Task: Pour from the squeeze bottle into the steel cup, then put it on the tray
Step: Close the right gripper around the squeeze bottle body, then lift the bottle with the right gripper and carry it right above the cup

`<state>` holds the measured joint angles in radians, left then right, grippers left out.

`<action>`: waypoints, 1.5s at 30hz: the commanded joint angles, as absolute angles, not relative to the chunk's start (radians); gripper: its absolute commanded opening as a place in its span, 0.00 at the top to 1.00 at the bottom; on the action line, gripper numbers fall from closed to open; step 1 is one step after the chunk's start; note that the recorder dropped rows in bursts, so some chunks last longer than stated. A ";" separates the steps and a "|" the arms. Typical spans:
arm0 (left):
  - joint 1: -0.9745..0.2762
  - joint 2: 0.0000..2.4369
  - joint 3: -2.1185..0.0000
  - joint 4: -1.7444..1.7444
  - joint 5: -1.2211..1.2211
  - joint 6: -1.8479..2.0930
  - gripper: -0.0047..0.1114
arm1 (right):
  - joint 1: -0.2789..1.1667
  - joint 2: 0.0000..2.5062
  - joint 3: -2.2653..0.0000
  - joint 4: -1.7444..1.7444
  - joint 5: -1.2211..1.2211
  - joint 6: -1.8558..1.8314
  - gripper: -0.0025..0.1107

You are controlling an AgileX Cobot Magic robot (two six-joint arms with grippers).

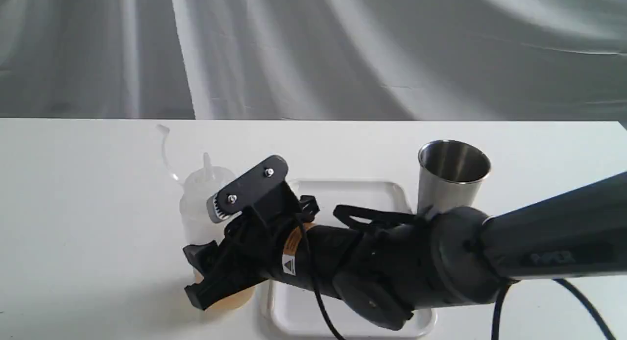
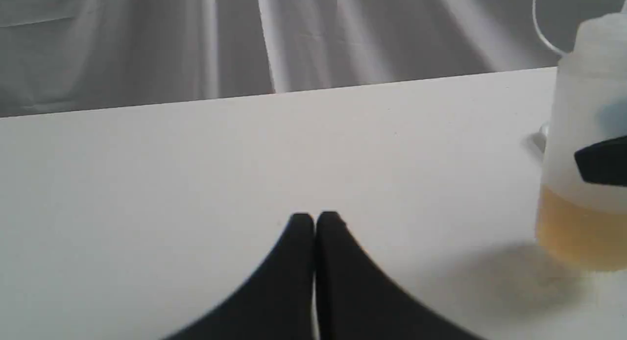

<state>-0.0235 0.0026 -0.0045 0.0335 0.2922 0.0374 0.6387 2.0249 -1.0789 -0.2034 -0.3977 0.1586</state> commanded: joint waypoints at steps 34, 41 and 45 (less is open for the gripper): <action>-0.022 0.000 0.000 0.033 0.285 0.030 0.96 | 0.223 1.292 -1.077 -0.690 0.461 0.474 0.83; -0.022 0.000 0.000 0.033 0.285 0.033 0.96 | 0.118 1.197 -0.958 -0.793 0.456 0.584 0.83; -0.022 0.000 0.000 0.033 0.285 0.033 0.96 | 0.065 1.164 -0.878 -0.795 0.456 0.585 0.83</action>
